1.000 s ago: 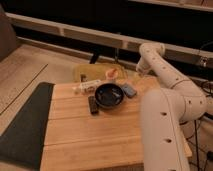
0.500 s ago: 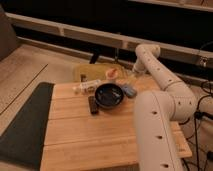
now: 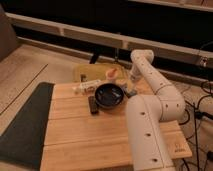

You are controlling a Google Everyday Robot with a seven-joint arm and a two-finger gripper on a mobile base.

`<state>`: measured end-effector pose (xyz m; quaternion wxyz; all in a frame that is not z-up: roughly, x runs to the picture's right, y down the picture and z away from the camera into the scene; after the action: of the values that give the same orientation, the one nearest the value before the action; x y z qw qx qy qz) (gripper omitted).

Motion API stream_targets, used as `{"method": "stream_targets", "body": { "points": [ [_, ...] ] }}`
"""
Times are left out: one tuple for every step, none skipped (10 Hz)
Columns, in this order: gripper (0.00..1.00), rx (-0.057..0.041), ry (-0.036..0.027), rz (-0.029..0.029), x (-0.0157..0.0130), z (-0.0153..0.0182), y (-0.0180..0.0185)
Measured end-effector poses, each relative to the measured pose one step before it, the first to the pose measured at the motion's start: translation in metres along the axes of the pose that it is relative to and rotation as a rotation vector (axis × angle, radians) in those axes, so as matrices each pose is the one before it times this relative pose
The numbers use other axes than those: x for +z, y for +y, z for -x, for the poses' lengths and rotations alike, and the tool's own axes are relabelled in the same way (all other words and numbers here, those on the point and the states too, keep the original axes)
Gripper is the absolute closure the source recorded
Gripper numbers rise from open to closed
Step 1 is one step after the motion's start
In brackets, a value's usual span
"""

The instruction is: Wipe the white sponge on the table

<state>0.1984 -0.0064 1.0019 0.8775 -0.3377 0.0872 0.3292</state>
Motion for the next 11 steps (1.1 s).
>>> {"method": "stream_targets", "body": {
  "points": [
    [0.35, 0.00149, 0.00713, -0.00266, -0.00015, 0.00105, -0.00113],
    [0.35, 0.00125, 0.00661, -0.00357, -0.00015, 0.00117, -0.00124],
    [0.35, 0.00235, 0.004, -0.00209, 0.00047, 0.00095, -0.00094],
    [0.39, 0.00027, 0.00123, 0.00183, 0.00164, 0.00266, 0.001],
    [0.48, 0.00064, -0.00225, 0.00615, 0.00185, 0.0035, 0.00232],
    [0.57, 0.00136, -0.0016, 0.0082, 0.00206, 0.00183, 0.00238],
    [0.67, 0.0019, 0.00051, 0.01261, 0.00192, 0.00067, 0.00325],
    [0.8, 0.00384, -0.00501, 0.00217, 0.00147, 0.00103, 0.00001],
    [0.88, 0.00422, -0.00284, 0.00459, 0.00028, -0.00029, 0.00048],
    [0.98, 0.00599, -0.00413, 0.00778, 0.00088, -0.00009, 0.00119],
    [1.0, 0.0033, -0.00369, 0.0062, 0.00021, 0.00019, 0.00111]
  ]
}}
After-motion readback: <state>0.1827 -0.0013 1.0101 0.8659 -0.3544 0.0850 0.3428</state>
